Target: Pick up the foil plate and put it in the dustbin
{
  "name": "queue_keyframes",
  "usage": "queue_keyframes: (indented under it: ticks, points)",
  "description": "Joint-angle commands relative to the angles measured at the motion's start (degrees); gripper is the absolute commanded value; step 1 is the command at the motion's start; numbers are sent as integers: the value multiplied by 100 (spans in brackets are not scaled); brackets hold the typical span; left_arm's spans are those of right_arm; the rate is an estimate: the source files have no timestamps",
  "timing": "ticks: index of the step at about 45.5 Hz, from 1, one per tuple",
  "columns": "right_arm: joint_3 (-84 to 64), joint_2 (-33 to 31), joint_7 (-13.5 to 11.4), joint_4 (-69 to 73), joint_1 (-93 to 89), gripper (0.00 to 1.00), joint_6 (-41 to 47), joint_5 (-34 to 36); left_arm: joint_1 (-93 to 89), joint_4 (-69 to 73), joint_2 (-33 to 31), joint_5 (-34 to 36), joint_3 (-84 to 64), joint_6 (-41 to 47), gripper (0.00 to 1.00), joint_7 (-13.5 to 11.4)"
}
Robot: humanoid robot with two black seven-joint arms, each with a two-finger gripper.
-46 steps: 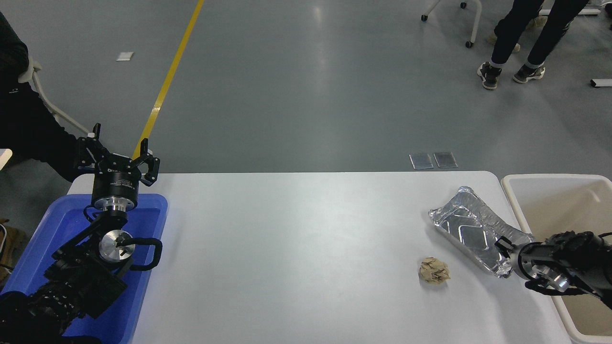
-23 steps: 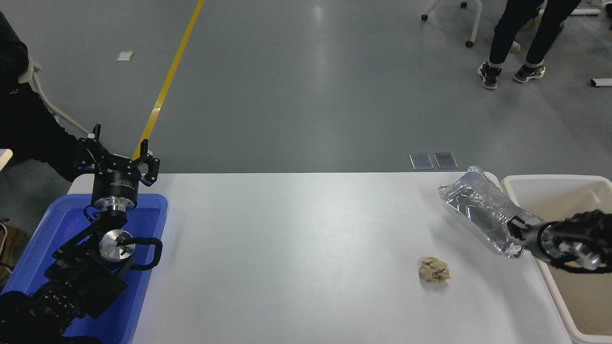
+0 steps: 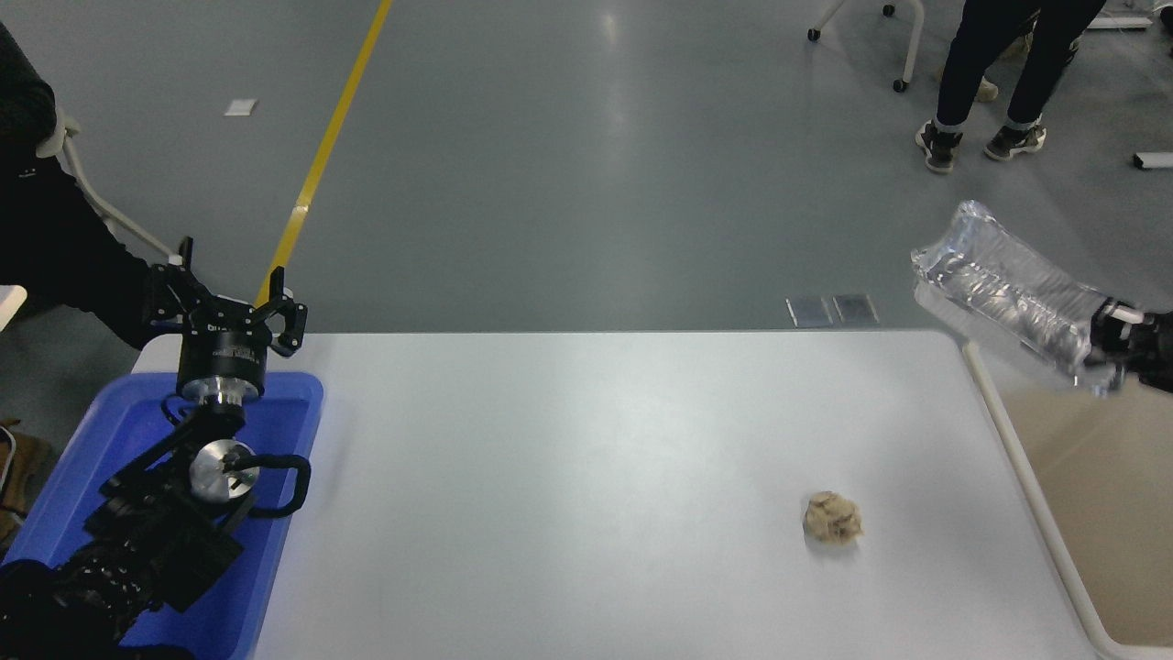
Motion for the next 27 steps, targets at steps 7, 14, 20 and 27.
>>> queue_keyframes:
  ticks: [7,14,20,27]
  points:
    - [-52,-692,-312,75,1213,0,829,-1132,0,0,0,-1,-1,2,99,-1]
    - [-17,-526,-312,-1216,503,0,-322,-474,0,0,0,-1,-1,2,99,-1]
    - [10,-209,-312,-2288,-394,0,-797,721,0,0,0,-1,-1,-7,99,-1]
    - [194,257,-304,-3124,-1738,0,-1886,2022,0,0,-8,-1,-1,2,99,-1]
